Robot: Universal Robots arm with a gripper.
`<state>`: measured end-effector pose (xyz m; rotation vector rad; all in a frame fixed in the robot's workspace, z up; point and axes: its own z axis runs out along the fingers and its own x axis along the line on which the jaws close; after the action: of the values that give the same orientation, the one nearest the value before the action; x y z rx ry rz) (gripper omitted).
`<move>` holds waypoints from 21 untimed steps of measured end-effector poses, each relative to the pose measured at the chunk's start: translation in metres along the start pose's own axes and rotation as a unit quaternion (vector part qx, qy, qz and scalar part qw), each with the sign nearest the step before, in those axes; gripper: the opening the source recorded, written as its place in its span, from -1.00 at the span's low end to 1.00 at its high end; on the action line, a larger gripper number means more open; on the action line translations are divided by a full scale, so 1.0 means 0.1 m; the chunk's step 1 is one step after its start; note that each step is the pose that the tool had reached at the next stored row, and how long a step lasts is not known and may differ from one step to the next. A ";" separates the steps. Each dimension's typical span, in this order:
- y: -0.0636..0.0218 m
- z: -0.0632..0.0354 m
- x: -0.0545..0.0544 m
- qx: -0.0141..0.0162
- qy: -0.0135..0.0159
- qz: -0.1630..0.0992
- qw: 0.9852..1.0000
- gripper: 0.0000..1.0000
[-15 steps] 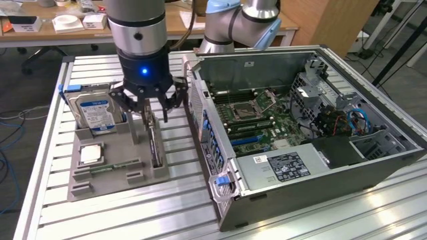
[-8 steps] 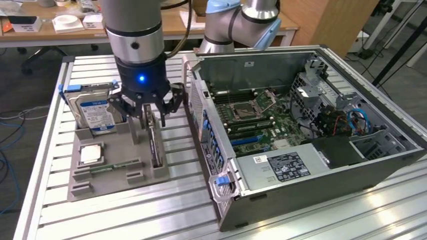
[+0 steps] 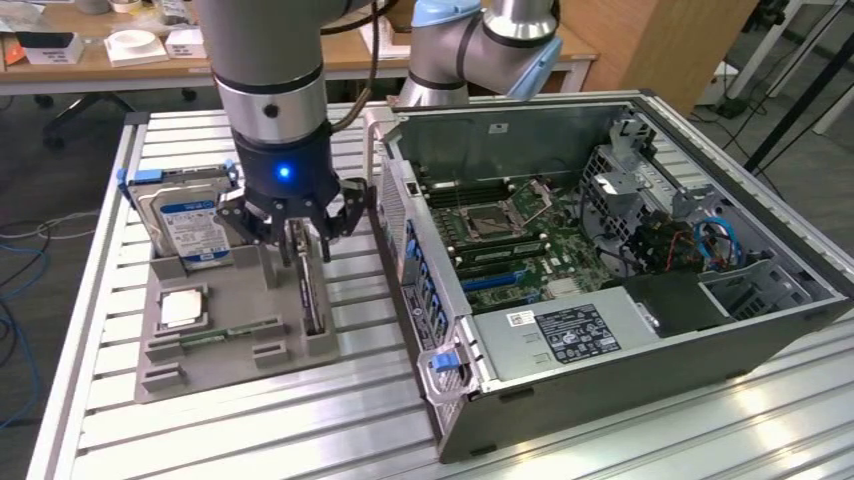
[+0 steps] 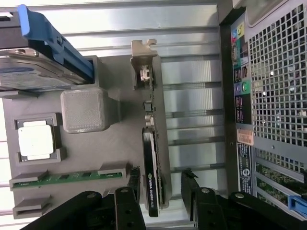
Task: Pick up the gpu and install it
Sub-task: 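Pick up the gpu and move the gpu toward the slot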
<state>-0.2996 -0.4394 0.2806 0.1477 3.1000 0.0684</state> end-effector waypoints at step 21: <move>-0.022 0.380 0.07 0.000 0.000 0.010 1.000 -0.05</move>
<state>-0.3049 -0.4393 0.2423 0.1781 3.0979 0.0679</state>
